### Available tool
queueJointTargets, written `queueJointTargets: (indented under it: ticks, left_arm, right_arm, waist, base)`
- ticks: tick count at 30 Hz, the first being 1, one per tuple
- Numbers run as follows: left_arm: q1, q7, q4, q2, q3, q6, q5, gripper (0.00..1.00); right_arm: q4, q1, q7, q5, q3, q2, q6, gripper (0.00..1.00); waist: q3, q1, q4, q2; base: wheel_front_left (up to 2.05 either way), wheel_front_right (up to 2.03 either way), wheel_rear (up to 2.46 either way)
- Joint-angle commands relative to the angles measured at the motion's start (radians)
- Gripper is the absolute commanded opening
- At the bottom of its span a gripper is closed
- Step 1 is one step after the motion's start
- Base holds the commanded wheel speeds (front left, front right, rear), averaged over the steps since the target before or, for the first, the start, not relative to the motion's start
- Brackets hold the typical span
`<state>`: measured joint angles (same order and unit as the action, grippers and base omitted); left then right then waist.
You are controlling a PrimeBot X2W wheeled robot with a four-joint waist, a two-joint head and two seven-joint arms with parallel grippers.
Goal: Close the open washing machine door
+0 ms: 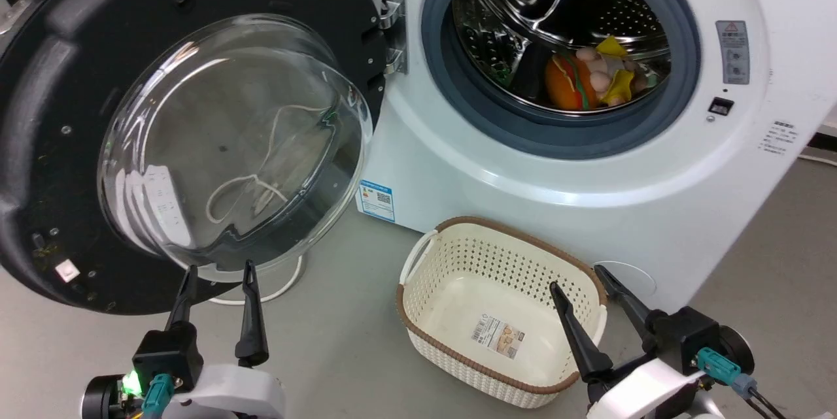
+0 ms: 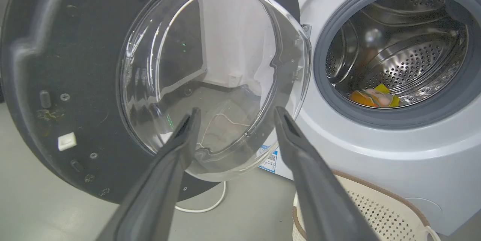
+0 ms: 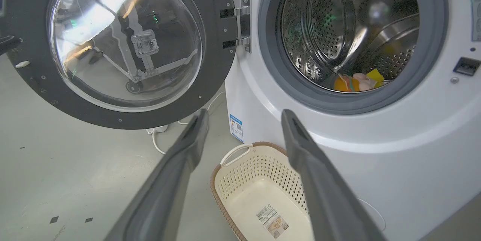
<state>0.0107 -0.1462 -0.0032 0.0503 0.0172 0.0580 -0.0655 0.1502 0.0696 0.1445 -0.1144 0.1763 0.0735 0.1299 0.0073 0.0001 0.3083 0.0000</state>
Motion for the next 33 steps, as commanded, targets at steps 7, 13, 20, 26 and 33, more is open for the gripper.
queueJointTargets:
  ticks: [7, 13, 20, 26, 33]
  left_arm:
    - [0.017, -0.025, -0.024, 0.000, 0.007, 0.001, -0.033, 0.09]
    - [0.013, -0.037, -0.063, 0.000, 0.021, -0.015, -0.056, 0.00]
    - [-0.020, -0.050, -0.129, 0.000, 0.078, -0.041, -0.128, 0.00]
    - [-0.125, -0.062, -0.125, 0.035, 0.186, -0.122, -0.159, 0.00]
    - [-0.327, -0.059, 0.021, 0.165, 0.306, -0.157, -0.303, 0.00]
  right_arm:
    - [0.018, 0.017, 0.026, -0.017, 0.010, 0.004, 0.001, 1.00]
    - [0.024, 0.012, 0.039, -0.026, 0.012, 0.005, 0.001, 1.00]
    - [0.021, -0.010, 0.052, -0.026, 0.003, 0.010, 0.001, 1.00]
    - [0.011, -0.029, 0.064, -0.035, -0.026, 0.015, 0.001, 1.00]
    - [0.008, -0.020, 0.079, -0.037, -0.009, 0.022, 0.001, 1.00]
  waist:
    - [0.001, 0.0000, 0.034, 0.0000]
    - [0.006, 0.0000, 0.063, 0.0000]
    - [0.020, 0.0000, 0.092, 0.0000]
    - [0.044, -0.0001, 0.116, 0.0000]
    - [0.095, -0.0001, 0.099, 0.0000]
  base:
    - [0.00, 0.00, 0.00]
    - [0.00, 0.00, 0.00]
    - [0.00, 0.00, 0.00]
    - [0.00, 0.00, 0.00]
    - [0.00, 0.00, 0.00]
